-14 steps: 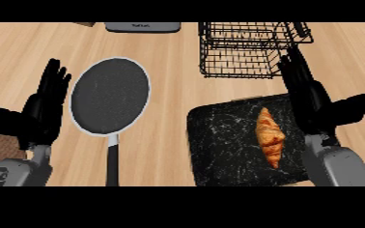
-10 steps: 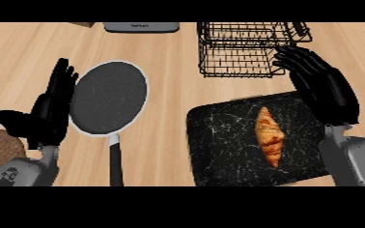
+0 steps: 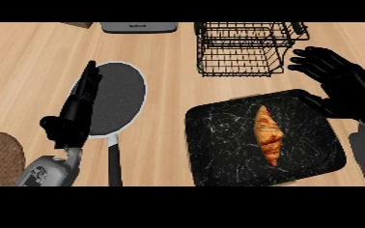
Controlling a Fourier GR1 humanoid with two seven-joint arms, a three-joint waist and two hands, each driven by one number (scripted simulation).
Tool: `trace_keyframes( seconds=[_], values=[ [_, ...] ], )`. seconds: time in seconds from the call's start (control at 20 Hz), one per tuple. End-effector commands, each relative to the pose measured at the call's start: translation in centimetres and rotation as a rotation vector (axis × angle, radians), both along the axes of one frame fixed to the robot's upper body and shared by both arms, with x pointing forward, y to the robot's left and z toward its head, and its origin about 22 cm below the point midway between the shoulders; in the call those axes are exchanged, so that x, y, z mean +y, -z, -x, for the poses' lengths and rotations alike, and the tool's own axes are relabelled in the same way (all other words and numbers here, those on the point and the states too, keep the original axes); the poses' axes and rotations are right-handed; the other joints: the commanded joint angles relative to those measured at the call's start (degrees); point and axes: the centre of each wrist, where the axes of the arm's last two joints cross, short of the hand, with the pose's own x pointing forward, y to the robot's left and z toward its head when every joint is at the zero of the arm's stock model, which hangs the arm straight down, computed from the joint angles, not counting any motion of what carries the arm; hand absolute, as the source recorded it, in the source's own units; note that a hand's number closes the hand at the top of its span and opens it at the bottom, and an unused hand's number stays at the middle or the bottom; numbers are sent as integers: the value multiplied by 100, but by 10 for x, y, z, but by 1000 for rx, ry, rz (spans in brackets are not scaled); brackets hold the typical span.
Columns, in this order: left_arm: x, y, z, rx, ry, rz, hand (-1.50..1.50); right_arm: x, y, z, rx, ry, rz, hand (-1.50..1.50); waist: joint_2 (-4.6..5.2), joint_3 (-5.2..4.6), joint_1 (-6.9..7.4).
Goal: Pick the croissant from the tray and place it in the tiered basket
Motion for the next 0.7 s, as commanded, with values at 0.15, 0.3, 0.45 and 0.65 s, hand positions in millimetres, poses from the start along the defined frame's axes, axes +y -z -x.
trace_keyframes(
  seconds=[0.15,0.3,0.45,0.65],
  values=[
    [-11,12,-7,14,16,-7,0,-70,-61,12,-98,-271,133,-150,-14,-22,-45],
    [-23,6,-1,7,15,-12,0,-68,-106,16,-141,-311,438,-150,-39,-20,3],
    [-11,6,-2,12,25,-27,0,-52,-154,24,-186,-370,767,-150,-45,-31,77],
    [-15,11,-3,14,18,-29,0,-8,-193,46,-280,-477,1134,-150,-52,-38,86]
  ],
)
